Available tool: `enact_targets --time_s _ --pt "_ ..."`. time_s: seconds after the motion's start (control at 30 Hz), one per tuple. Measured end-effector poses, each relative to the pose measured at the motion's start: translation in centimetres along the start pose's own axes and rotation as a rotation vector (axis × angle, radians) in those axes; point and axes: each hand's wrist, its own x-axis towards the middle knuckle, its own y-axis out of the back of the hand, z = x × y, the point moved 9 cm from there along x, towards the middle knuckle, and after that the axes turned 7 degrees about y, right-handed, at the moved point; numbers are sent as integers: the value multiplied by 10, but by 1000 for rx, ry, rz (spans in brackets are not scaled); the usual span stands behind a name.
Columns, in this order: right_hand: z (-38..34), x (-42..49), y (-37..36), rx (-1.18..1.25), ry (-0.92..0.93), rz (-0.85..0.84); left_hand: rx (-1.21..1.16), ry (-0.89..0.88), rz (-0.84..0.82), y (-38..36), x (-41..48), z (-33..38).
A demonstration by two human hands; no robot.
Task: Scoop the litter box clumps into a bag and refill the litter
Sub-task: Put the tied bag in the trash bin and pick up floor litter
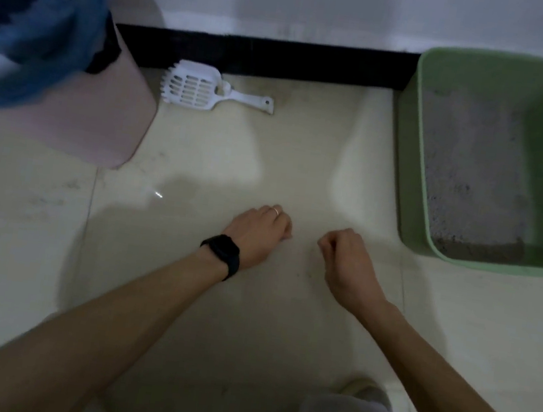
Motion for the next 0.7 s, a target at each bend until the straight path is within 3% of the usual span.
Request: enact_targets --time_s 0.17,0.37,0.43,0.53,0.6,0.7 --pt "-79 81 70 184 43 105 -107 87 233 145 -6 -45" --pt "-273 188 127 217 510 127 0 54 578 343 -83 -88" --pt "-337 214 128 171 648 105 39 123 633 391 -110 -125" --pt "-407 254 105 31 712 4 110 366 594 425 -134 -203" --pt "-432 277 75 -143 696 -101 163 495 466 419 -141 -246" --pt "-438 298 29 -265 637 -341 173 555 234 388 -145 -288"
